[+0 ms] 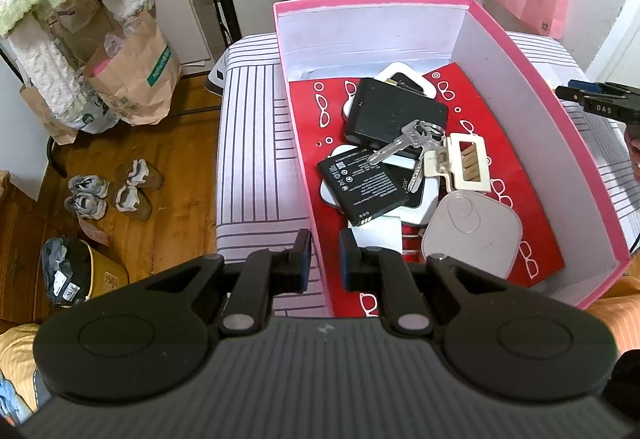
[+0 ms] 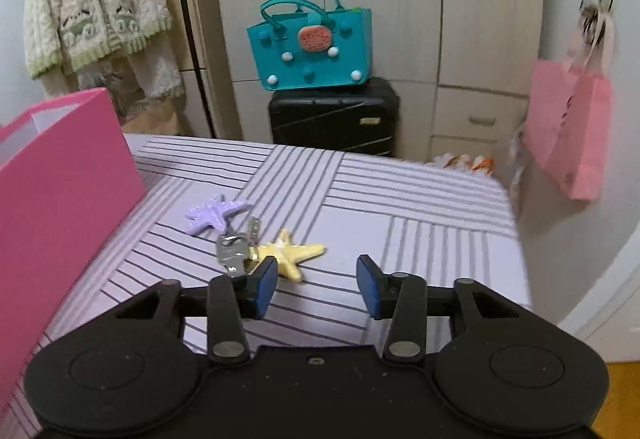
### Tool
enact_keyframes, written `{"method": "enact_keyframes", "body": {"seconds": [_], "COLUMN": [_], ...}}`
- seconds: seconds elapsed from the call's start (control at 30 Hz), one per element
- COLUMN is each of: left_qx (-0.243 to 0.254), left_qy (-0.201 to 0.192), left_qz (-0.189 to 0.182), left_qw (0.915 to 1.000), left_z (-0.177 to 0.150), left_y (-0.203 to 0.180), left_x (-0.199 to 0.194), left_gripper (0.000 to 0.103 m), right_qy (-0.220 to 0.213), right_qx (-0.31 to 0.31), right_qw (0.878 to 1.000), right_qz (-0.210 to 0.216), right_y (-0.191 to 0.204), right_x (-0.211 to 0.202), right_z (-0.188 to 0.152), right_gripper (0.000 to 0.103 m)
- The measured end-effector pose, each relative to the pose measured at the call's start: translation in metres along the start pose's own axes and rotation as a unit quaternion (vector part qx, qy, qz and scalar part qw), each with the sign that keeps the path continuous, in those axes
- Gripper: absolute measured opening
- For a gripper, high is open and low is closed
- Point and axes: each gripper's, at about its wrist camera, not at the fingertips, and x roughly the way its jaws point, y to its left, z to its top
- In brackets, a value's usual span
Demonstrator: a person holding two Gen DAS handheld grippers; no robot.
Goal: Organize rigid objects
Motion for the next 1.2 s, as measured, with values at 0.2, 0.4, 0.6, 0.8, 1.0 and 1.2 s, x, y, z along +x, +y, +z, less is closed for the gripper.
{"method": "enact_keyframes", "body": {"seconds": [0.2, 0.4, 0.6, 0.8, 1.0, 1.2], "left_qx": [0.0, -0.002, -0.002, -0.001, -0.003, -0.004], "left_qy": [0.001, 0.001, 0.0, 0.0, -0.001, -0.003], "left_qz": [0.004, 0.003, 0.002, 0.0, -0.001, -0.003], "left_qw": [1.0, 1.0, 1.0, 1.0, 1.0, 1.0], "left_z": [0.0, 0.0, 0.0, 0.001, 0.001, 0.001], "left_y": [-0.001, -0.001, -0.001, 0.0, 0.001, 0.002], "left_x": [0.001, 0.001, 0.001, 0.002, 0.002, 0.002], "left_gripper": [0.013, 0.013, 0.013, 0.013, 0.013, 0.013], "right_qy": [0.012, 0.006, -0.001, -0.008, -0.003, -0.009], "right_qx": [-0.017, -0.023, -0.027, -0.015, 0.002, 0.011], "right_qw": [1.0, 1.0, 1.0, 1.0, 1.0, 1.0], "right_qz": [0.015, 0.007, -0.001, -0.003, -0.006, -0.012], "right_y": [0.01, 0.013, 0.015, 0.02, 0.017, 0.017], "right_x": [0.015, 0.023, 0.017, 0.003, -0.003, -0.01], "right_z": [0.001, 0.003, -0.003, 0.0, 0.0, -0.002], "right_gripper": [0.054, 0.062, 0.054, 0.032, 0.028, 0.028]}}
